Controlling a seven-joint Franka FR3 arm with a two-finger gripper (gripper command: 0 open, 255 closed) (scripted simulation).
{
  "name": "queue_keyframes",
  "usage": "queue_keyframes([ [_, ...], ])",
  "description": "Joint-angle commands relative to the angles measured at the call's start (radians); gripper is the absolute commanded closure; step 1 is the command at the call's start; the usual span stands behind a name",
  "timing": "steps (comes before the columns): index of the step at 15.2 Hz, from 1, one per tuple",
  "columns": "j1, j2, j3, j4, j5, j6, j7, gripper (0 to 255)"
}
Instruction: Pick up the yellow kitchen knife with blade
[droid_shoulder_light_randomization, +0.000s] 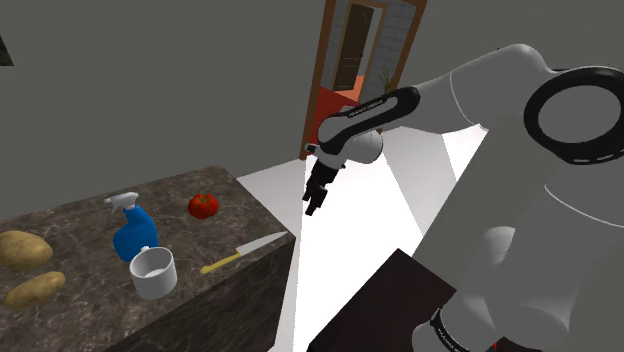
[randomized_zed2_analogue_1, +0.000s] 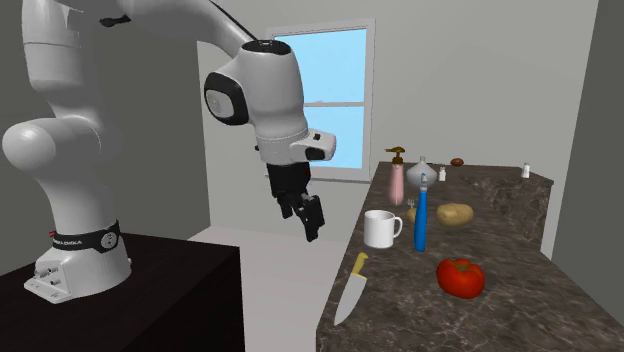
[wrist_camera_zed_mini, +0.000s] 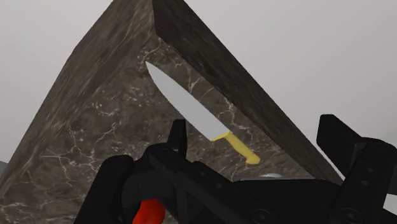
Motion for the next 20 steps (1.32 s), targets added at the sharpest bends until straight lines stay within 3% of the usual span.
queue_keyframes([
  [1,0.006,0.082,0.013,0.042,0.082,0.015,-0.112,0],
  [5,-0.004,0.233,0.066,0.146,0.208,0.021,-0.289,0],
  [10,-0.027,0.405,0.144,0.290,0.308,0.016,-0.459,0],
  [18,-0.044,0.656,0.260,0.546,0.365,-0.002,-0.645,0],
  [20,-0.046,0.674,0.265,0.557,0.370,0.002,-0.655,0],
])
